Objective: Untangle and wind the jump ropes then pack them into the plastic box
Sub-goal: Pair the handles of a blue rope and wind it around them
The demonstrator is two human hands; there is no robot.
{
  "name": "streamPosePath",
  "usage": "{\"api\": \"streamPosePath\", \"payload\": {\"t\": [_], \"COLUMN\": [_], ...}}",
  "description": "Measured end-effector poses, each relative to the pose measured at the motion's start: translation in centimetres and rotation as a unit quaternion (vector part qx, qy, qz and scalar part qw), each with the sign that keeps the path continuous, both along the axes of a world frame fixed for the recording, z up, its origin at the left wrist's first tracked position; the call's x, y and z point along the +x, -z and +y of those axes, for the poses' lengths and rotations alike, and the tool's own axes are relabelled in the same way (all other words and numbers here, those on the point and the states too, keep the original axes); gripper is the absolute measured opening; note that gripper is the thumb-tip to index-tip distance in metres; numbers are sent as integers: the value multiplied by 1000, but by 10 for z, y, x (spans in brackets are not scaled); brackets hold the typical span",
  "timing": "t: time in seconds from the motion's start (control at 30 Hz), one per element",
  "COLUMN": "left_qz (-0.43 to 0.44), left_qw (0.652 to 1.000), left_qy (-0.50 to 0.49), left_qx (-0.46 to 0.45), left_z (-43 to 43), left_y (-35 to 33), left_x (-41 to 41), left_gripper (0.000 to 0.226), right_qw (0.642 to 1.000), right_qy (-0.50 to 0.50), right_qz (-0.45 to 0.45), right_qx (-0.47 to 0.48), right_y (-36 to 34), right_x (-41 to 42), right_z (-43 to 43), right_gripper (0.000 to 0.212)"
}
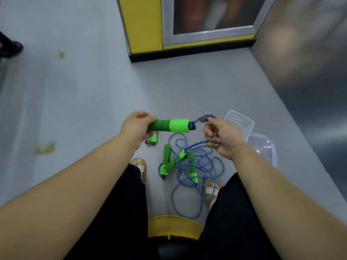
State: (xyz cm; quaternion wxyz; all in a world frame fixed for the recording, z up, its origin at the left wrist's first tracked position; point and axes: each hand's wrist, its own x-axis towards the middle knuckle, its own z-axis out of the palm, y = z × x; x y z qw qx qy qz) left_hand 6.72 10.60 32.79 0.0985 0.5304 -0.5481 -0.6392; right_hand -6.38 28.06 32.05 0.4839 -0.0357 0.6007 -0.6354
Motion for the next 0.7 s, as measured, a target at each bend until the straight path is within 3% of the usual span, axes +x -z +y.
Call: {"api": "streamPosePath", "payload": {"t": [0.07,0.13,0.2,0.27,0.37,0.47,0.57,0.63,0.7], "left_qz": [-126,-159,-68,59,128,167,225,238,212], "left_qw": [969,951,956,932,909,936,961,970,976], "left_qy": [197,262,287,356,395,304,156,37,-51], "left_qx": [-76,-41,-7,47,-18,-58,-34,-8,5], "left_z": [17,36,48,60,71,71,53,33,10], "left_y": [-9,-27,-39,-60,-89,-115,-142,-151,-151], "left_x": [10,14,14,10,5,8,17,25,37], "left_gripper": [14,20,29,29,28,8,8,13,14], "right_qw": [999,999,997,991,980,933,825,782,807], "right_qy": [-3,-25,-52,-74,-85,-70,-129,-175,-180], "right_qz": [-23,-7,43,107,180,344,507,510,438], "right_qx": [-26,-37,-39,-35,-18,74,213,313,353], "right_y": [-17,-39,-65,-94,-132,-154,-150,-129,-98], "right_x": [12,18,22,24,24,15,1,-7,-13], "right_z": [4,4,2,1,1,14,33,49,70], "right_gripper": [25,24,26,29,27,12,7,11,18]}}
